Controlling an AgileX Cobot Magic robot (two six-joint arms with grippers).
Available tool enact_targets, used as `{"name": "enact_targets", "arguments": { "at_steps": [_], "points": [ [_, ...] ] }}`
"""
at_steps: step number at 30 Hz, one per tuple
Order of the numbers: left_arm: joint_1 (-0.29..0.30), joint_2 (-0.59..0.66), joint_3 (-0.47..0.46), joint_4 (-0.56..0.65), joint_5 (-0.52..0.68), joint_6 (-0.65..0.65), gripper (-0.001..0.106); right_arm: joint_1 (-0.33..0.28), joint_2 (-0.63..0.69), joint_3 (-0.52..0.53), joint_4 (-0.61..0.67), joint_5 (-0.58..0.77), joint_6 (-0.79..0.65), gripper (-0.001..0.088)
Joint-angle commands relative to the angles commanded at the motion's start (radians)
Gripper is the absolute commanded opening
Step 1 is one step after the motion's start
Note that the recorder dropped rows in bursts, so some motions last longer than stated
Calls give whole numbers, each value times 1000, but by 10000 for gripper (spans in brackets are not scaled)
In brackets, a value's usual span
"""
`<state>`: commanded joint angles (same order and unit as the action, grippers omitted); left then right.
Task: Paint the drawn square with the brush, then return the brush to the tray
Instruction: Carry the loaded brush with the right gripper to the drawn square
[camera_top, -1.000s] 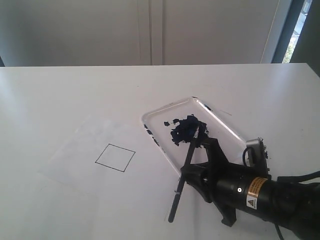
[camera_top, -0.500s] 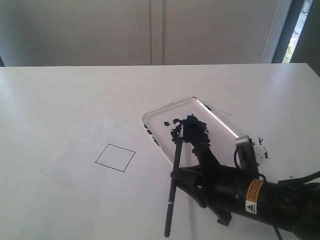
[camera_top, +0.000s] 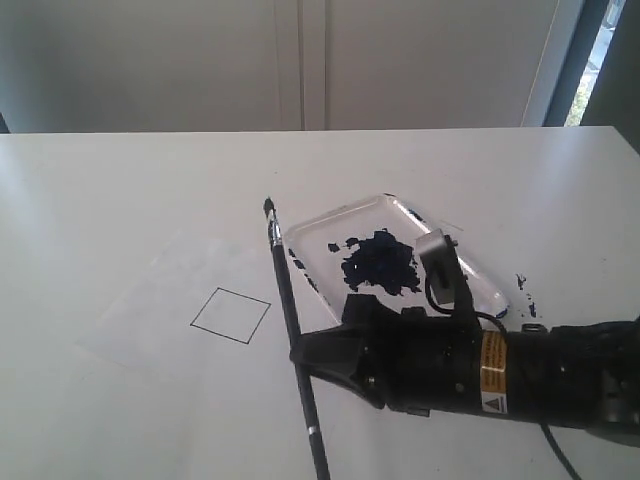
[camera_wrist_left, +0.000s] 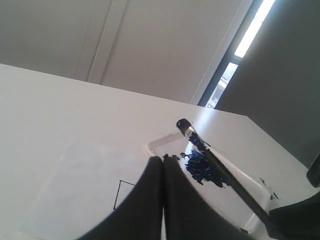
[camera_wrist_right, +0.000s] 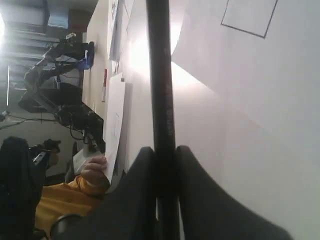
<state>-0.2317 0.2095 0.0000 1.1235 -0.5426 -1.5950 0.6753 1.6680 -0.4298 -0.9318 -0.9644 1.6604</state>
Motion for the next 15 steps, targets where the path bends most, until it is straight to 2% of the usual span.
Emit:
{"name": "enact_targets", "arguments": {
  "at_steps": [2, 7, 15],
  "points": [
    [0, 0, 0, -2, -5, 2, 0, 31, 0, -3, 0, 29, 0, 0],
    [0, 39, 0, 76, 118, -130, 0, 66, 0, -43, 13, 47, 49, 0],
    [0, 243, 0, 110, 126, -151, 0, 75, 0, -98, 6, 42, 184, 0]
  ]
}}
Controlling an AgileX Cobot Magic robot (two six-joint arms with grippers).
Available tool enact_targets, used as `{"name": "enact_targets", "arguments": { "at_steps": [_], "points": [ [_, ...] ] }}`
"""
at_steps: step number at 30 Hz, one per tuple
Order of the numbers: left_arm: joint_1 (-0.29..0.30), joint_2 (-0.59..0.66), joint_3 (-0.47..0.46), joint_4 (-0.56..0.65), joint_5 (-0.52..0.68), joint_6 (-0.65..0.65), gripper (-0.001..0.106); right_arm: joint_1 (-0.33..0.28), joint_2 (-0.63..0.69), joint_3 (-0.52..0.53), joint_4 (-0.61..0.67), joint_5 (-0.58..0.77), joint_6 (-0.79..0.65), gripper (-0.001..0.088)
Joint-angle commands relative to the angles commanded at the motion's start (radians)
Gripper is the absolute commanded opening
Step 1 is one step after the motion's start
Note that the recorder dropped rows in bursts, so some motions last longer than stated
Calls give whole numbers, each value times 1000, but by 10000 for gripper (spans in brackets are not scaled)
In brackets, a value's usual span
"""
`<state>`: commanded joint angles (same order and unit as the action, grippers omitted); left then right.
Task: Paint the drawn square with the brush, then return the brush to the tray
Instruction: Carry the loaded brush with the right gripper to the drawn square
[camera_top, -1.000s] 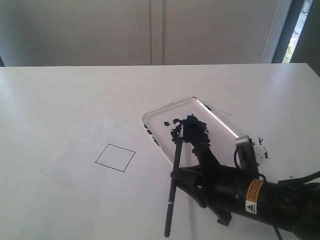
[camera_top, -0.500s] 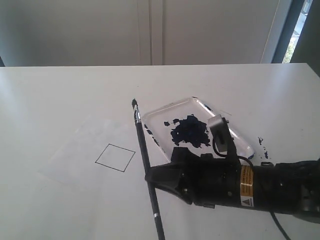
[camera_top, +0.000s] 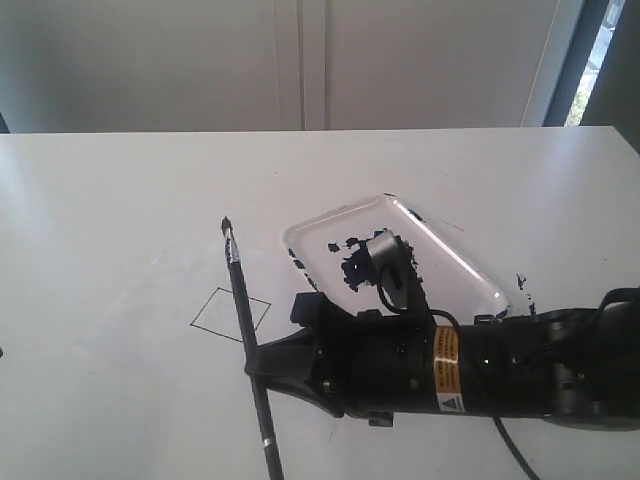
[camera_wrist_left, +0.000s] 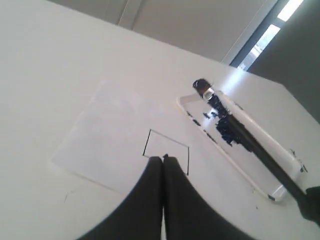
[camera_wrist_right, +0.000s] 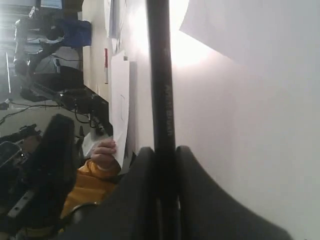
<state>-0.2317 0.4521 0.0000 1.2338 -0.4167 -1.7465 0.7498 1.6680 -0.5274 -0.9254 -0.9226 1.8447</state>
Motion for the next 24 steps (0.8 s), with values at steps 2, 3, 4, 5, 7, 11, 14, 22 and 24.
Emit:
{"name": "enact_targets", "arguments": {
  "at_steps": [2, 3, 4, 5, 7, 11, 14, 22, 24],
  "points": [
    [0, 88, -51, 0, -2, 45, 0, 0, 0, 0, -11, 0, 20, 0],
    [0, 148, -97, 0, -9, 70, 0, 0, 0, 0, -20, 0, 31, 0],
    [0, 186, -121, 0, -12, 78, 0, 0, 0, 0, -26, 2, 45, 0],
    [0, 271, -165, 0, -28, 106, 0, 0, 0, 0, -26, 2, 45, 0],
    [0, 403, -225, -19, -68, 161, 0, 0, 0, 0, -29, 0, 52, 0],
    [0, 675, -300, -123, -90, 239, 0, 0, 0, 0, -63, 0, 92, 0],
    [0, 838, -351, -130, -164, 280, 0, 0, 0, 0, -104, -5, 133, 0],
    [0, 1021, -444, -134, -192, 289, 0, 50, 0, 0, -114, -6, 212, 0],
    [0, 1050, -456, -134, -192, 289, 0, 56, 0, 0, -107, -6, 253, 0]
  ]
}}
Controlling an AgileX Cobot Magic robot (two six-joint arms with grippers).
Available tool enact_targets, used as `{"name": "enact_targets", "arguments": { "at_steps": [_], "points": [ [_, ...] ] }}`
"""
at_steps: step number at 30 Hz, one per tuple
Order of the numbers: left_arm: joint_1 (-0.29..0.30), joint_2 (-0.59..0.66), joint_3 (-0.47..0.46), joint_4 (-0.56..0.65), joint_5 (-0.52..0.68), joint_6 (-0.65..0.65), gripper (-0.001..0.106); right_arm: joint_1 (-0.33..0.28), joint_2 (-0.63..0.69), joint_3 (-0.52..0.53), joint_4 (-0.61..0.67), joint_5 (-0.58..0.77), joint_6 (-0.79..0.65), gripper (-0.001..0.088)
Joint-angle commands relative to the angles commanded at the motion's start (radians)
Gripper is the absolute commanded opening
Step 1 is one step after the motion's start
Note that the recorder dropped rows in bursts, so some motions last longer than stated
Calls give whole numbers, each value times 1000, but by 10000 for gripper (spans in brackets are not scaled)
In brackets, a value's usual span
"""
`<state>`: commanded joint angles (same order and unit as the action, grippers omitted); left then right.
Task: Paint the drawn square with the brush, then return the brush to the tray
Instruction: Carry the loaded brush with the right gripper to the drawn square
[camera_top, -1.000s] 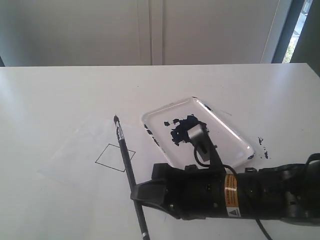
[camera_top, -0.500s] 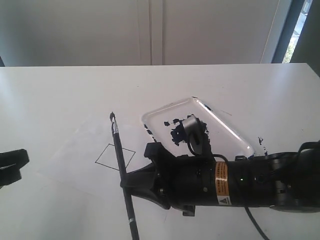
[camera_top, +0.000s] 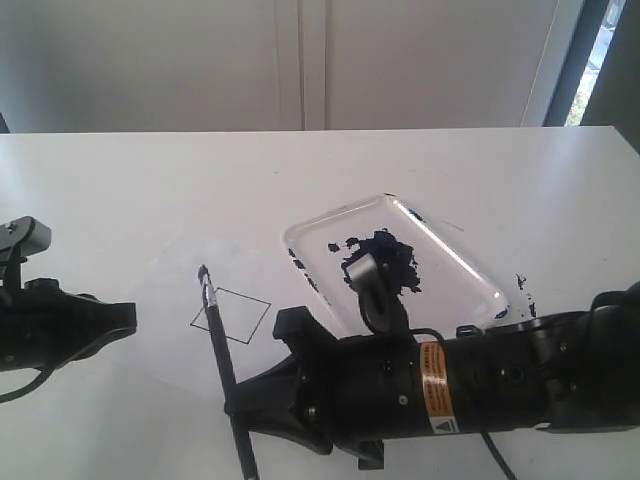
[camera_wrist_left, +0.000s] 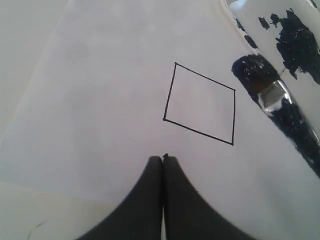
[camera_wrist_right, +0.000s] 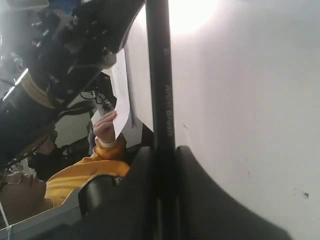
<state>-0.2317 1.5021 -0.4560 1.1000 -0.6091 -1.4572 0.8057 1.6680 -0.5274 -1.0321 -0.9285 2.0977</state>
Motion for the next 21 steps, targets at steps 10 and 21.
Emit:
{"name": "enact_targets", "arguments": {
  "at_steps": [10, 21],
  "points": [
    [0, 176, -46, -7, 4, -29, 0, 2, 0, 2, 54, 56, 0, 0],
    [0, 232, -46, -13, -1, -61, 0, 2, 0, 6, 62, 231, 0, 0]
  ]
}}
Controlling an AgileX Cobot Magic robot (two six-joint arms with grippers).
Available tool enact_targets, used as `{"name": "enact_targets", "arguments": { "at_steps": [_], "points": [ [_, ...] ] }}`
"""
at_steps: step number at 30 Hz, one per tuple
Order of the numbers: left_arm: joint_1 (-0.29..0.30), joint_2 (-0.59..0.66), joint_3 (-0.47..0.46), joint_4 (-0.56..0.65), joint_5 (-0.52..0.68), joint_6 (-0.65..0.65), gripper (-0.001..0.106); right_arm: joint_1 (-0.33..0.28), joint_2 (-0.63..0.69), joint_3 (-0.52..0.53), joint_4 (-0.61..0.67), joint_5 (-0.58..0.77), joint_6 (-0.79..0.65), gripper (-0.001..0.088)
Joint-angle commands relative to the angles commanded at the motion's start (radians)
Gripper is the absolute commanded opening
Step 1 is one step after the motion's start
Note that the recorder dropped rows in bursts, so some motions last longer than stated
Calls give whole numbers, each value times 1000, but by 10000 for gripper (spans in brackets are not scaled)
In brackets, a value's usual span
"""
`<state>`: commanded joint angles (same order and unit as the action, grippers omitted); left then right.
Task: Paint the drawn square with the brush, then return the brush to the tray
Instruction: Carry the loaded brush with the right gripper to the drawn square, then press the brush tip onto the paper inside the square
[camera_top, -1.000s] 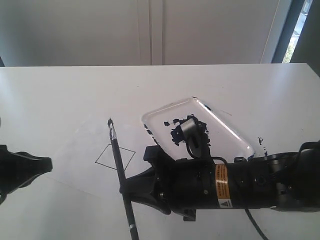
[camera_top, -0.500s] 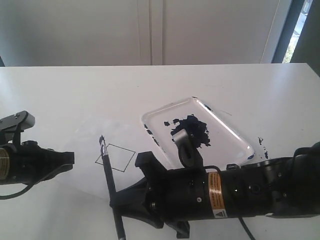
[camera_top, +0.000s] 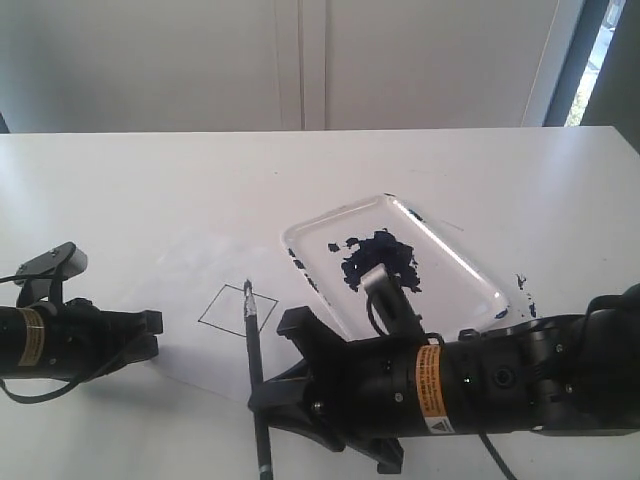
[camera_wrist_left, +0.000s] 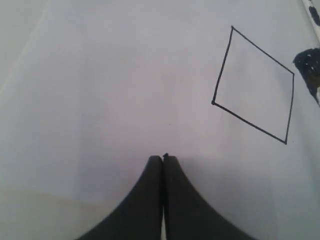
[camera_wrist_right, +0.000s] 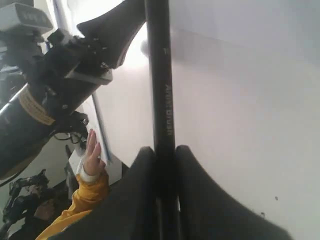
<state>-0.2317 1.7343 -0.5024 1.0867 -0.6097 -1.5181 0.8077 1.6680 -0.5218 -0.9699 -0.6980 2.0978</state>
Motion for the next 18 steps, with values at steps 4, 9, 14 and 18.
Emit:
{"name": "enact_targets", "arguments": {
  "at_steps": [4, 9, 14, 18],
  "points": [
    [0, 0, 0, 0, -2, -10, 0, 0, 22, -6, 2, -16, 0, 0],
    [0, 0, 0, 0, -9, -15, 0, 0, 123, -6, 7, -122, 0, 0],
    [0, 0, 0, 21, -13, -29, 0, 0, 204, -6, 15, -206, 0, 0],
    [0, 0, 0, 21, -17, -31, 0, 8, 209, -6, 20, -248, -2, 0]
  ]
}}
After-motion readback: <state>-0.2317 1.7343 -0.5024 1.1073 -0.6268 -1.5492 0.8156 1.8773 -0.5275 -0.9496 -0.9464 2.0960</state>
